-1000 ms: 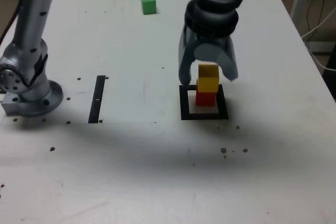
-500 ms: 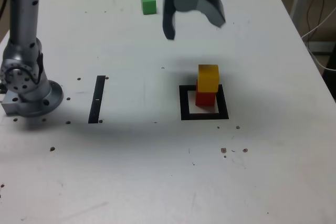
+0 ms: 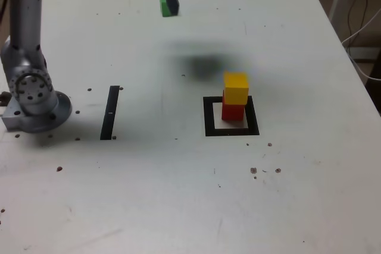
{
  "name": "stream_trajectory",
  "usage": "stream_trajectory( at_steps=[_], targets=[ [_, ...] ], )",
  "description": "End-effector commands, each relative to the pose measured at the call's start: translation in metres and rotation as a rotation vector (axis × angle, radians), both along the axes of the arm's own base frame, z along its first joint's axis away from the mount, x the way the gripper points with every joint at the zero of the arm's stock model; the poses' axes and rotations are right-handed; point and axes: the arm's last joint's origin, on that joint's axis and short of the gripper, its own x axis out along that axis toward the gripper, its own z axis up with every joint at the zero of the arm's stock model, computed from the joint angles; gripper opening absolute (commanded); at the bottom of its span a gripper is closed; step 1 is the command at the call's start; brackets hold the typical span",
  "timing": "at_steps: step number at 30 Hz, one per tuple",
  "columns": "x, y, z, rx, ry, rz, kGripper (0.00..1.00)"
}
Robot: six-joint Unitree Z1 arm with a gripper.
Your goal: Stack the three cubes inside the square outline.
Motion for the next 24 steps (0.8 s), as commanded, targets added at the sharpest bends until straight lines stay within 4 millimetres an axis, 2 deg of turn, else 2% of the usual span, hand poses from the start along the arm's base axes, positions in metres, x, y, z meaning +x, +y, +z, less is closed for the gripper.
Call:
stream_trajectory(
  at_steps=[1, 14, 20, 24],
  targets=[
    [-0.005, 0.017, 0.001, 0.005, 0.003, 0.013, 0.99],
    [-0.026, 0.100, -0.018, -0.014, 0.037, 0.085, 0.99],
    [-0.046, 0.144, -0.033, -0.034, 0.057, 0.132, 0.99],
    [-0.055, 0.164, -0.045, -0.049, 0.073, 0.157, 0.99]
  ],
)
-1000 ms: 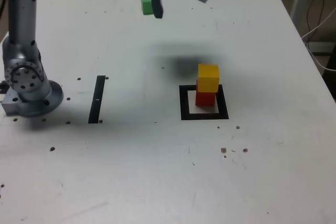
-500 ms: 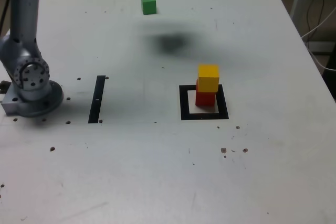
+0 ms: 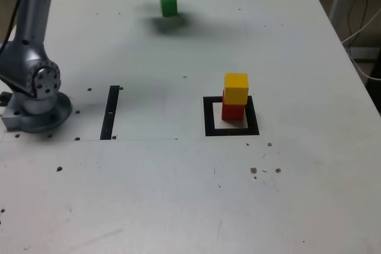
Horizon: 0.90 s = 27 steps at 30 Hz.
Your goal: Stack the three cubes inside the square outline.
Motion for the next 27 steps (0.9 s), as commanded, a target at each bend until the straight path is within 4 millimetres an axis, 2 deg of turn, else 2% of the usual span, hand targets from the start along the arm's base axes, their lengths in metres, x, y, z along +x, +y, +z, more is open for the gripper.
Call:
stream_trajectory(
  at_steps=[1, 10, 15, 27],
  targets=[
    [0.001, 0.006, -0.006, -0.006, 0.007, -0.001, 0.99],
    [0.011, 0.026, -0.040, -0.049, 0.036, -0.003, 0.99],
    [0.018, 0.036, -0.050, -0.050, 0.035, -0.009, 0.98],
    [0.029, 0.040, -0.063, -0.075, 0.052, -0.047, 0.81]
  ],
)
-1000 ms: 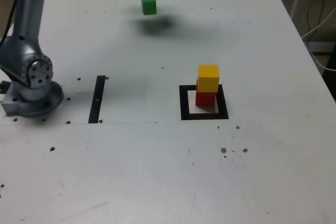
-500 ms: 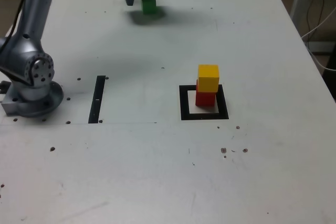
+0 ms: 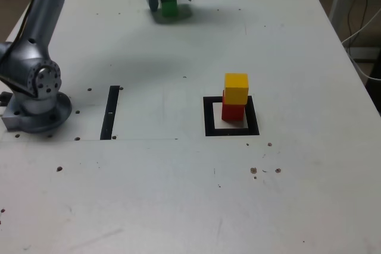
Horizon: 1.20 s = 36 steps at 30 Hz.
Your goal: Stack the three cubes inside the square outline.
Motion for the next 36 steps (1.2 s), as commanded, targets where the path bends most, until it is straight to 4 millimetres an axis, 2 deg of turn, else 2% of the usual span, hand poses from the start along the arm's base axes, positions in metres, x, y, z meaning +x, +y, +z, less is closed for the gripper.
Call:
stream_trajectory(
  at_steps=[1, 3, 6, 8, 13, 19, 29, 36],
  targets=[
    [0.002, 0.001, -0.003, -0.005, 0.008, -0.009, 0.79],
    [0.003, 0.001, -0.004, -0.005, 0.012, -0.014, 0.70],
    [0.005, 0.002, -0.003, 0.003, 0.014, -0.022, 0.50],
    [0.006, 0.002, -0.002, 0.009, 0.010, -0.024, 0.42],
    [0.007, 0.003, -0.004, 0.008, 0.009, -0.028, 0.37],
    [0.007, 0.003, -0.005, 0.001, 0.008, -0.033, 0.23],
    [0.009, 0.003, -0.009, 0.005, 0.002, -0.035, 0.21],
    [0.016, -0.011, 0.012, 0.027, -0.015, -0.065, 0.22]
  ],
)
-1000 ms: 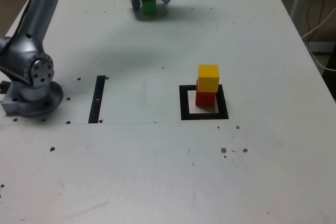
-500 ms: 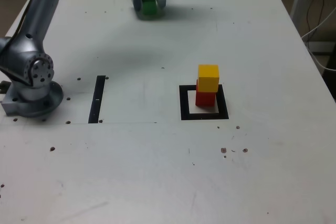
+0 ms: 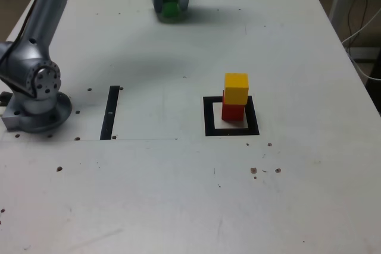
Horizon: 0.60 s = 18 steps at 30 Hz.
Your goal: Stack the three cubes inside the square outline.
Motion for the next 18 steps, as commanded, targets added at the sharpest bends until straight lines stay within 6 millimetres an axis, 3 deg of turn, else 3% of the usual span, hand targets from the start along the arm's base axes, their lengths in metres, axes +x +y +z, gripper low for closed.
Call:
stream_trajectory(
  at_steps=[1, 9, 18],
  targets=[
    [0.003, -0.010, 0.018, 0.019, -0.016, -0.019, 0.22],
    [0.024, -0.065, 0.056, 0.045, -0.035, -0.105, 0.21],
    [0.049, -0.162, 0.108, 0.075, -0.076, -0.225, 0.21]
  ],
)
